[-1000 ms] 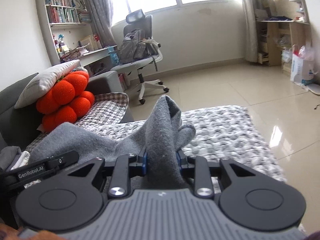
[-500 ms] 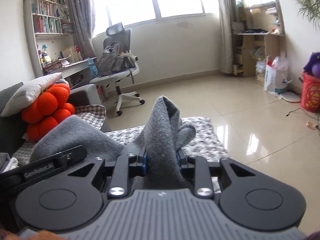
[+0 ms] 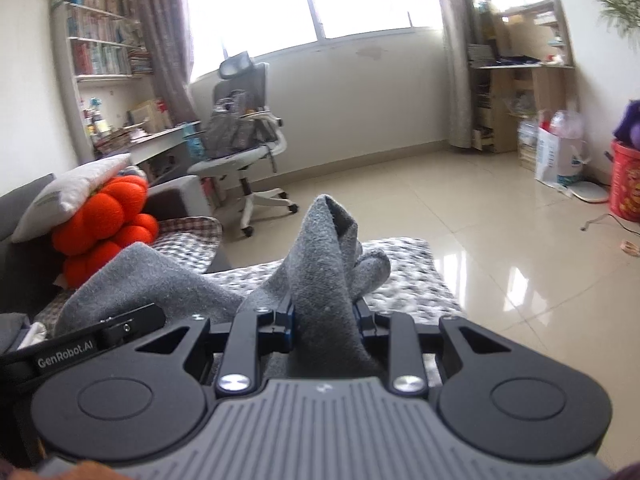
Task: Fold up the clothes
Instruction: 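Hold the raised sweater end in both grippers, then hold the grey sweater end pinched in both grippers and roll them together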
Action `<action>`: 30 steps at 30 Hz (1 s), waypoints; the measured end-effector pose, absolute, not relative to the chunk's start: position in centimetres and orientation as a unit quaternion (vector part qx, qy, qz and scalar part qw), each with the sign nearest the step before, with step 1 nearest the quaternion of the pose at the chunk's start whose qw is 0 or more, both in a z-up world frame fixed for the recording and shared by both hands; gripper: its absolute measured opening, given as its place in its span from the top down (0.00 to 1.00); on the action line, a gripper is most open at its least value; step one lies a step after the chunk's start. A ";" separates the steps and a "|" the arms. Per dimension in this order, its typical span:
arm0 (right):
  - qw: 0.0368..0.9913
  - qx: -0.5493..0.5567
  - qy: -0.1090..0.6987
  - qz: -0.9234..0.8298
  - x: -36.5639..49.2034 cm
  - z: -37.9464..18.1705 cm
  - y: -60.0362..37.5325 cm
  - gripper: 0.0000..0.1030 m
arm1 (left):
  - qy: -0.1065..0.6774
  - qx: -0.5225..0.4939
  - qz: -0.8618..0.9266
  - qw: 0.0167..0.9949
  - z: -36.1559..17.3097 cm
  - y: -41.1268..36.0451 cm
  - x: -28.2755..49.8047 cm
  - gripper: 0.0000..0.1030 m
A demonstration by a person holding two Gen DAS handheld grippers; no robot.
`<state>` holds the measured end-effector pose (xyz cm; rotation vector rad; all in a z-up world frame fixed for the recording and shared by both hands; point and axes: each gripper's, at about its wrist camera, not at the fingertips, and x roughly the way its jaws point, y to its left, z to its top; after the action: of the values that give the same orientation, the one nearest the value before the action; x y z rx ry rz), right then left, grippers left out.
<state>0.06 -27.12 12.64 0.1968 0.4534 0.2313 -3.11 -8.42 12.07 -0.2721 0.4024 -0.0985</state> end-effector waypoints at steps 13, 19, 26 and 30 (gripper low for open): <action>0.948 0.102 0.244 0.178 1.9 12.0 -23.6 0.72 | 0.201 -0.122 0.025 0.972 11.9 -4.6 -3.8 0.68; 0.939 0.102 0.252 0.211 2.7 11.9 -21.3 0.72 | 0.206 -0.133 0.066 0.967 11.6 -1.8 -4.0 0.68; 0.927 0.107 0.259 0.250 3.4 12.0 -18.7 0.72 | 0.210 -0.104 0.106 0.966 13.4 0.0 -4.2 0.68; 0.921 0.123 0.256 0.265 3.5 12.5 -18.2 0.72 | 0.204 -0.084 0.119 0.968 14.9 0.8 -4.6 0.68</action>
<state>3.53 -18.25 12.49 0.2533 0.5255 0.5446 -4.61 0.76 14.87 -0.1702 0.4126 0.2397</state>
